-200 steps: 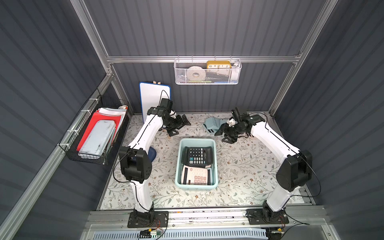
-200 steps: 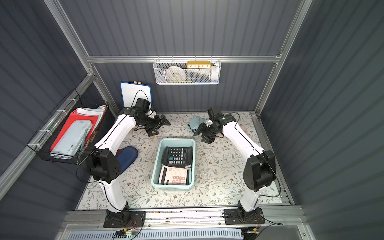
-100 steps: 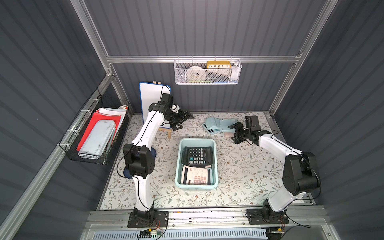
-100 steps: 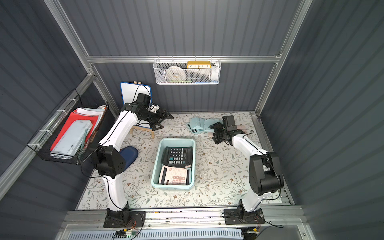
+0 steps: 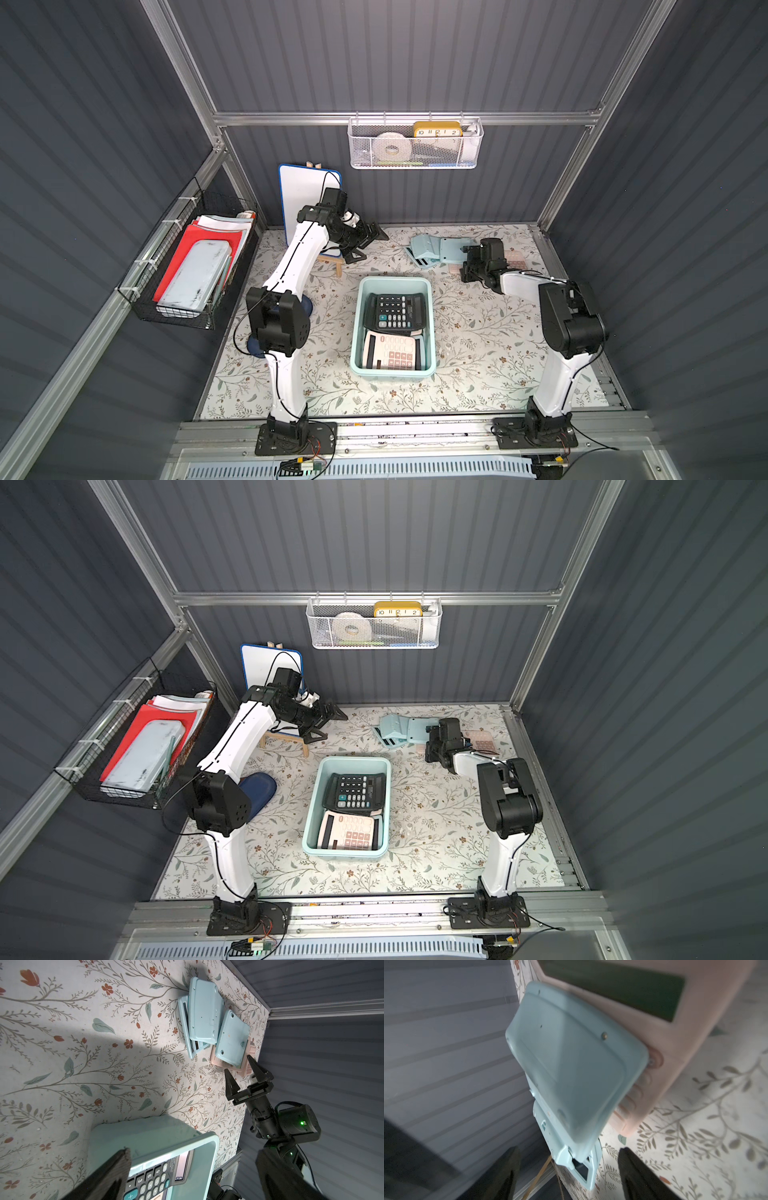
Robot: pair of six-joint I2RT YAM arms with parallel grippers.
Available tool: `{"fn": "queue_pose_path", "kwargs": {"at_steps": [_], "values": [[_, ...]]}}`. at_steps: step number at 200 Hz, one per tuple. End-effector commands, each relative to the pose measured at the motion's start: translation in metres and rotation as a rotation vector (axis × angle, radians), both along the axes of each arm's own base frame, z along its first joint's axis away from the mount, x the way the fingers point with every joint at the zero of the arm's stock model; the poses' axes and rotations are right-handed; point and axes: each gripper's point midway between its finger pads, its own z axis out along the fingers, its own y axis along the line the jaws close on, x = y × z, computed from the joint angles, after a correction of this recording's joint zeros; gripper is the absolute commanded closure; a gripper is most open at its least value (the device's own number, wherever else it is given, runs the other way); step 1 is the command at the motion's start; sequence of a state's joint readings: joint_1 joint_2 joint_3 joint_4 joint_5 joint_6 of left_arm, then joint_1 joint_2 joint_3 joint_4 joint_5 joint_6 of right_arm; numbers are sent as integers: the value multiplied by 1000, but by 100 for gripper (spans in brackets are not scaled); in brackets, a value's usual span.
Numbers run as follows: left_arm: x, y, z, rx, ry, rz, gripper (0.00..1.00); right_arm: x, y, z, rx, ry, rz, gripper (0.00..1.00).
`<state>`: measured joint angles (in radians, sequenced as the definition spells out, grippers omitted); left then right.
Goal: Put the calculator in the storage box
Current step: Pick up the calculator at the center of the board.
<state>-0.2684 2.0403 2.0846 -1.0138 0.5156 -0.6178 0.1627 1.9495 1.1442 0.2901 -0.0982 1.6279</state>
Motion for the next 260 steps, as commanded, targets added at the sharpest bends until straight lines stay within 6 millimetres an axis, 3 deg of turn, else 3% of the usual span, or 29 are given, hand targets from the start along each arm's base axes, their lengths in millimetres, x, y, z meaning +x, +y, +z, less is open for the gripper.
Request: {"fn": "queue_pose_path", "kwargs": {"at_steps": [1,68,98,121,190,260], "values": [[-4,4,-1,9,15,-6,1,18,-7,0,18,-36,-71,21],[2,5,-2,4,19,0,1,34,-9,-27,39,-39,-135,24],[4,5,-1,0,22,1,1,37,-14,-35,50,-50,-177,34],[4,5,0,-2,20,0,1,39,-15,-36,53,-62,-189,48],[3,6,2,-1,16,2,1,38,-11,-18,45,-100,-165,75],[2,7,12,-5,-17,8,1,33,-3,24,-6,-139,-67,88]]}}
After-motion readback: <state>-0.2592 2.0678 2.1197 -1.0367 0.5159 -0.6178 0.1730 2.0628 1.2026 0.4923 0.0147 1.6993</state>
